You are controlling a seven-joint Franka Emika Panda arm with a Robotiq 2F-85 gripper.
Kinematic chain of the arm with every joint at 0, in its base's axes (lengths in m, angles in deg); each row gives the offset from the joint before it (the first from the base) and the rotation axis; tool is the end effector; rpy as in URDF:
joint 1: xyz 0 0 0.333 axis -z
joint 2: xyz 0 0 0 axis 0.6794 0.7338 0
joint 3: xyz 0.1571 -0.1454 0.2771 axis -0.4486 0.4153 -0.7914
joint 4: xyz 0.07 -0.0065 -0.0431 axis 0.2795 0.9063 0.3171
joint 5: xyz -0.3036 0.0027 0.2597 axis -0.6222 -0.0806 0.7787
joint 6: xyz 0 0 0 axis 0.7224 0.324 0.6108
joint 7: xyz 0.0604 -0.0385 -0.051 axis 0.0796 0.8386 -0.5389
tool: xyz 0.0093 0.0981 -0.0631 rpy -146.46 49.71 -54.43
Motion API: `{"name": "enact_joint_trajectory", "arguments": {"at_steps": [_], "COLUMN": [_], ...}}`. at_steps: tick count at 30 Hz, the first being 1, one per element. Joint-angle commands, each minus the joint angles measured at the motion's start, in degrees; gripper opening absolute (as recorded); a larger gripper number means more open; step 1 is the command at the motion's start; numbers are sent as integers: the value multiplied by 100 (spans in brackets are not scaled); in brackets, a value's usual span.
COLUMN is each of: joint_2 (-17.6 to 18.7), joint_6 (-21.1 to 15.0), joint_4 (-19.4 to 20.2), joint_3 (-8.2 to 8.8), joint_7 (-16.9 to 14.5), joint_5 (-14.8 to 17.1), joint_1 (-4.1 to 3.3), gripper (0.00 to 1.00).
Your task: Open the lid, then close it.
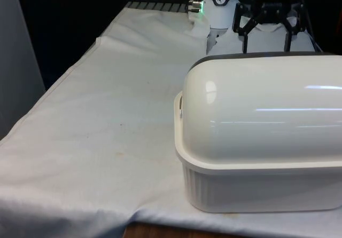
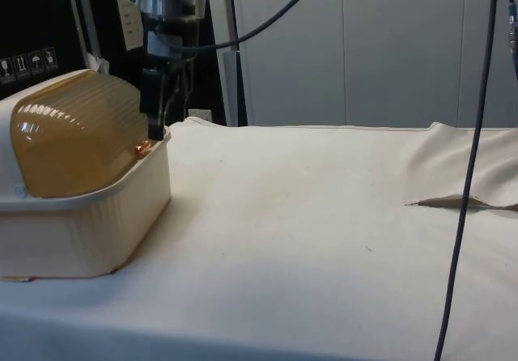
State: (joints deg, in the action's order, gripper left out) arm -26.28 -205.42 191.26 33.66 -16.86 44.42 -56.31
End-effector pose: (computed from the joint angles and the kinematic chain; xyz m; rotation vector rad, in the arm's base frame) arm 0.5884 0.1166 0.3521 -3.1096 -0.2246 -0.3713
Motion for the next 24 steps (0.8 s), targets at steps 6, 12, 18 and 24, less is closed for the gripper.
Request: {"name": "enact_joint_trajectory", "arguments": {"at_steps": [6,12,18,24], "joint_2": [269,372,441,533], "joint_6": [-361,-527,-653,-945], "joint_4": [-103,-149,-149,-109], "joint_3": [40,52,126,86], "joint_7": [-57,-86,-40,-252], "joint_5": [29,57,11,218], "joint_1": [23,40,29,138], "gripper": [100,100,100,100]}}
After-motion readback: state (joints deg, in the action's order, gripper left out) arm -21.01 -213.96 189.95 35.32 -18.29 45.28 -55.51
